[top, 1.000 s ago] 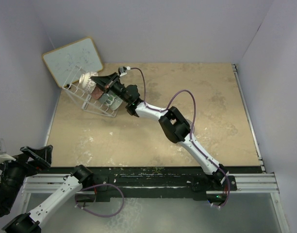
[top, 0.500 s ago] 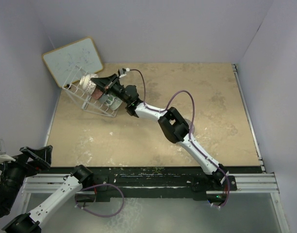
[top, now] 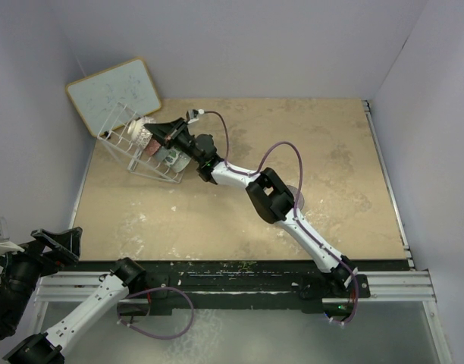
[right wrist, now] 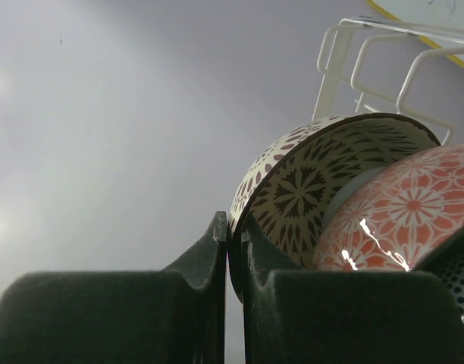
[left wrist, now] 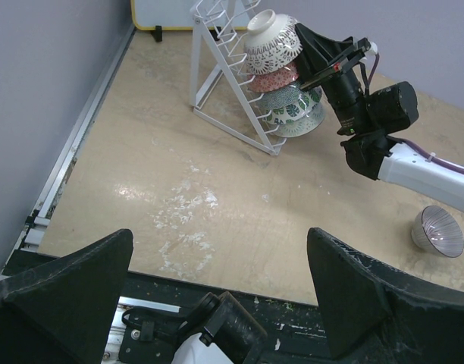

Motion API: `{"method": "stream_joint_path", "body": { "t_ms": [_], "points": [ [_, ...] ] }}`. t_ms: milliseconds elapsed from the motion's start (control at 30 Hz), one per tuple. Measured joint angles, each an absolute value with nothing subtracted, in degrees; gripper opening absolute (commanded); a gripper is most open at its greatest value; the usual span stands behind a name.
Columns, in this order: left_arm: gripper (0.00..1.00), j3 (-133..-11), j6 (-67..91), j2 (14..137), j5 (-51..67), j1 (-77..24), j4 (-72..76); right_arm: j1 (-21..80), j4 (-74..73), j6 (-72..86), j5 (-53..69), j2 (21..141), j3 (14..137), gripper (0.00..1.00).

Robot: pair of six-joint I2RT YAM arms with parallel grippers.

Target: Load the bowls into the dish rack

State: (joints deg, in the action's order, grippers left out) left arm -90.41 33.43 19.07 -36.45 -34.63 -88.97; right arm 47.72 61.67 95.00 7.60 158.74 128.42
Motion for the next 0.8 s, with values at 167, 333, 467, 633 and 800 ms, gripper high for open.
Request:
{"method": "stream_joint_path", "body": {
  "t_ms": [167,333,467,633,800],
  "points": [
    [0.99,-90.39,33.43,19.07,-36.45,-34.63,-88.97,47.88,62.50,94.94,6.48,156.90,124.75,0.15],
    [0.99,-90.37,33.45,19.07,-36.47,-34.65,-88.97,47.88,60.42,93.47,6.55,154.04,120.53,0.20],
    [0.99,-90.37,33.45,19.07,-36.47,-34.63,-88.97,47.88,58.83,92.47,6.55,153.34,120.40,0.24],
    [0.99,-90.37,33.45,19.07,-36.47,-34.63,-88.97,47.88,56.77,91.94,6.48,151.65,118.54,0.27],
    [0.99,-90.37,33.45,19.07,-36.47,-34.65,-88.97,47.88,54.02,91.29,5.50,148.68,115.35,0.43]
  ]
}}
